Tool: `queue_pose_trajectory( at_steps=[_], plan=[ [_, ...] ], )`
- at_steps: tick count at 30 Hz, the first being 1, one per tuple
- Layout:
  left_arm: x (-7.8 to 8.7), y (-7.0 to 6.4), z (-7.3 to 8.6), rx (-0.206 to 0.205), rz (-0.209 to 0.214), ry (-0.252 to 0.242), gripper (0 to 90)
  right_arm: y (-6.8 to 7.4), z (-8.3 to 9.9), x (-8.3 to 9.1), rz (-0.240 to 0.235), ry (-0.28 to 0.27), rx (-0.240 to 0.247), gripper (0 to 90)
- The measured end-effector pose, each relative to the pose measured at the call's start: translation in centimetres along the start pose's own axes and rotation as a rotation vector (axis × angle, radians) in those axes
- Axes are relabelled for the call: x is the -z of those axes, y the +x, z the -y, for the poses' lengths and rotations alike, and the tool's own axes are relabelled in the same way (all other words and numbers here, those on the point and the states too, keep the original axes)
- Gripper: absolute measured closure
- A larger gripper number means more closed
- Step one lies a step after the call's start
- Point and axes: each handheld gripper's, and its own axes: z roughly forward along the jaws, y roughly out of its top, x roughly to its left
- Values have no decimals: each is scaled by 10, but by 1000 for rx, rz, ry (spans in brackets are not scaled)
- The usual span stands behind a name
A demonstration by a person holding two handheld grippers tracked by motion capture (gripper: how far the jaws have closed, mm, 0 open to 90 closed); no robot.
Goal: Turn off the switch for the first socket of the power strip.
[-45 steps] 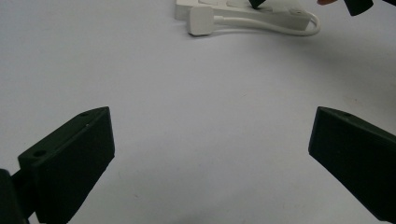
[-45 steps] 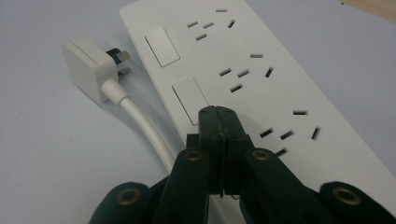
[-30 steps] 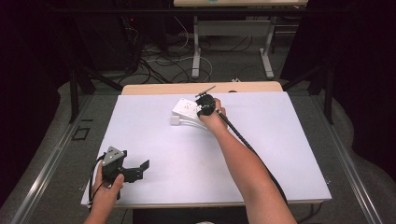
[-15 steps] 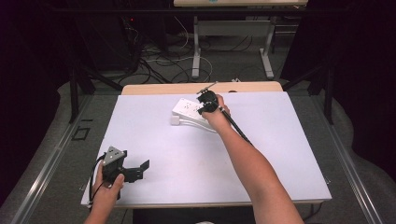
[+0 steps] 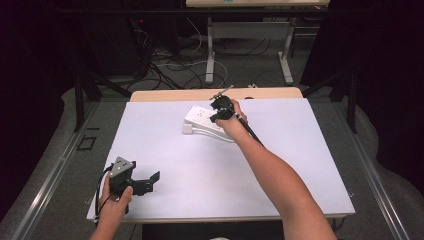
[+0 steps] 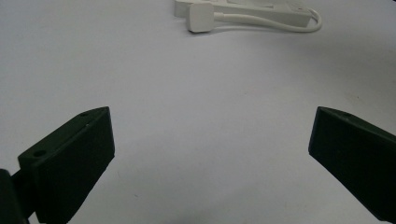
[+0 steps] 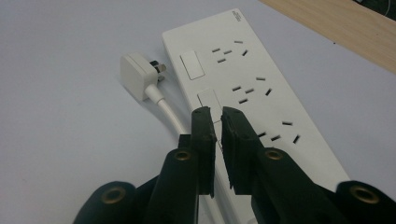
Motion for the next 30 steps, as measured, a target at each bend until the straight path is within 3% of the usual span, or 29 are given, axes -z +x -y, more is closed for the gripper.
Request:
queue_pose_trajectory(
  at_steps=[1,2,11,17,21,30],
  plan=[
    [0,0,0,0,-1,0,2,1,-1,3,8,19,-7,821],
    [0,0,0,-3,0,-1,2,2,-1,3,-2,0,-5,817],
    [1,-1,0,-5,0,-2,2,10,-3,22,-12,8,45,761],
    [1,0,0,-15,-3,0,2,20,-3,34,-22,21,101,686],
    [1,-1,0,-7,-1,-2,2,29,1,43,-34,8,107,573],
    [1,-2,0,-7,-3,-2,2,36,13,60,-22,24,135,454]
  ],
)
